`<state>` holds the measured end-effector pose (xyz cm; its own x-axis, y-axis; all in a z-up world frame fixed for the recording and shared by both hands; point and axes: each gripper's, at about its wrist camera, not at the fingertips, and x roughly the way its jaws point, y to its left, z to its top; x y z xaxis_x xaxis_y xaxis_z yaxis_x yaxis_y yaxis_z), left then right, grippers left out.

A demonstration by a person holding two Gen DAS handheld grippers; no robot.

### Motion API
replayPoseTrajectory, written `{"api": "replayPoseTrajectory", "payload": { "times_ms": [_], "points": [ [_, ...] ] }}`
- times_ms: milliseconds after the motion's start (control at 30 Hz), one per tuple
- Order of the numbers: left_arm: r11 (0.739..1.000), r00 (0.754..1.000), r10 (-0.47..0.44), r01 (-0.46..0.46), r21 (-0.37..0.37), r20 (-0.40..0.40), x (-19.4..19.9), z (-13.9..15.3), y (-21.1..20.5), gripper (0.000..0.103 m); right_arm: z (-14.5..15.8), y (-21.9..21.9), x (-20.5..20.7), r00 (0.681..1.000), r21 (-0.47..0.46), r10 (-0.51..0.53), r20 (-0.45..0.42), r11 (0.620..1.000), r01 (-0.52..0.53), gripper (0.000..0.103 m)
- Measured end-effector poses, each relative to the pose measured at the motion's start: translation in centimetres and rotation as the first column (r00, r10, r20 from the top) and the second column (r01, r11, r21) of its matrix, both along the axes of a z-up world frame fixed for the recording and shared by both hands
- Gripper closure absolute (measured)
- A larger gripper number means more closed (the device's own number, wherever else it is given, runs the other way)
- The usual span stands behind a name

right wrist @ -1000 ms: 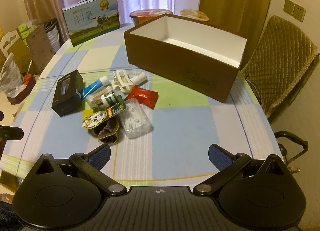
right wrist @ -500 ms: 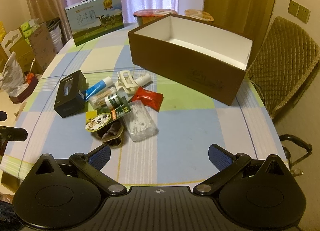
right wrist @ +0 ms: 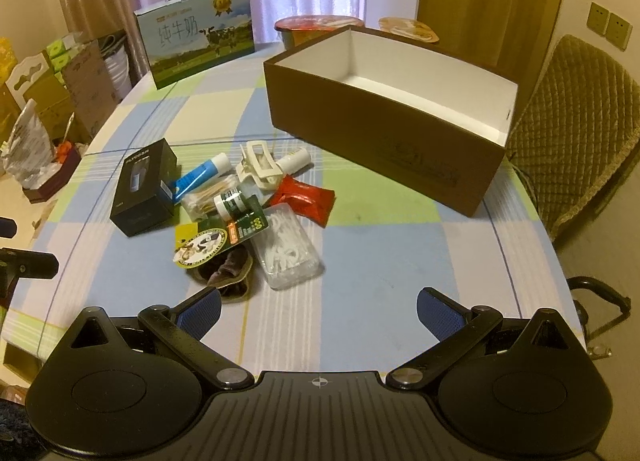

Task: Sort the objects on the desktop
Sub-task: 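Move both grippers toward the cluster of small items on the table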

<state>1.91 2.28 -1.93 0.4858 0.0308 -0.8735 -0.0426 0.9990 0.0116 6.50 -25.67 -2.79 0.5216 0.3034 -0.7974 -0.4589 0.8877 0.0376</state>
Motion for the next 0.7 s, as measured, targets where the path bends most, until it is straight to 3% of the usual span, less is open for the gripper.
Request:
{"api": "replayPoseTrajectory", "payload": {
  "times_ms": [533, 700],
  "points": [
    [0.996, 0.996, 0.082, -0.082, 0.02, -0.021, 2.0, -1.5, 2.4, 0.001, -2.6, 0.0, 2.4, 1.0, 0.103, 0.019, -0.012, 0.995, -0.018, 0.002],
    [0.995, 0.994, 0.103, -0.103, 0.009, -0.035, 2.7, -2.3, 3.1, 0.001, -4.1, 0.2, 3.2, 0.999, 0.093, 0.045, 0.002, 0.995, -0.045, 0.002]
  ]
}}
